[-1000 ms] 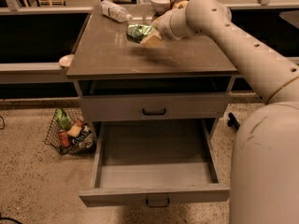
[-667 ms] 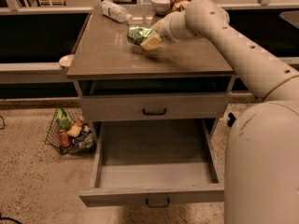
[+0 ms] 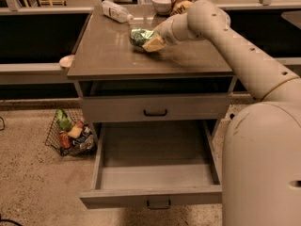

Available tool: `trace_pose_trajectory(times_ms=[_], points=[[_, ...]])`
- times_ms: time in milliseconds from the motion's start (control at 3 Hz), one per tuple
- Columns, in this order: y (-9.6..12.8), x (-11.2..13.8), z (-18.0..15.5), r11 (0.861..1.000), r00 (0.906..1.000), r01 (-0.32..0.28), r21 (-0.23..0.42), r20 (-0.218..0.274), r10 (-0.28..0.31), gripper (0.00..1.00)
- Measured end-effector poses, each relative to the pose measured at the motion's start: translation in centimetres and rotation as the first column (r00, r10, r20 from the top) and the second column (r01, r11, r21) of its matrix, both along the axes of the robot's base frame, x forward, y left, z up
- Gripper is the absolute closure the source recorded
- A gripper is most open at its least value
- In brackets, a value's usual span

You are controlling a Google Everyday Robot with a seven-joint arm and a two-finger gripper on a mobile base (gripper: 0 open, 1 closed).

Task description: Pick green can from middle drawer and place on counter

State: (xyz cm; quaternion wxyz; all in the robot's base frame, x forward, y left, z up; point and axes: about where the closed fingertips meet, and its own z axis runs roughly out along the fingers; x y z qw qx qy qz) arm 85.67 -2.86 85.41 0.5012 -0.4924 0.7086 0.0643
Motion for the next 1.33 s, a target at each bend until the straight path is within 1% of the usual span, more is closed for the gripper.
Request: trace_pose_trajectory(times_ms=[333,667,1000,1333], points=[[0.0,0.0,0.0,1.000,1.0000,0.000,0.000,0.000,0.000,0.28],[-0.4,-0.2,0.6,1.000,0.9995,0.004,0.015,0.030,-0.004,0.05],[-1.6,-0.9,2.4,0.999,0.9958,0.025,0.021,0.088,-0.027,0.00],[-5.3,-3.7,6.9,0.992,0.9693,0.127,0.021,0.210,-0.128,0.00]])
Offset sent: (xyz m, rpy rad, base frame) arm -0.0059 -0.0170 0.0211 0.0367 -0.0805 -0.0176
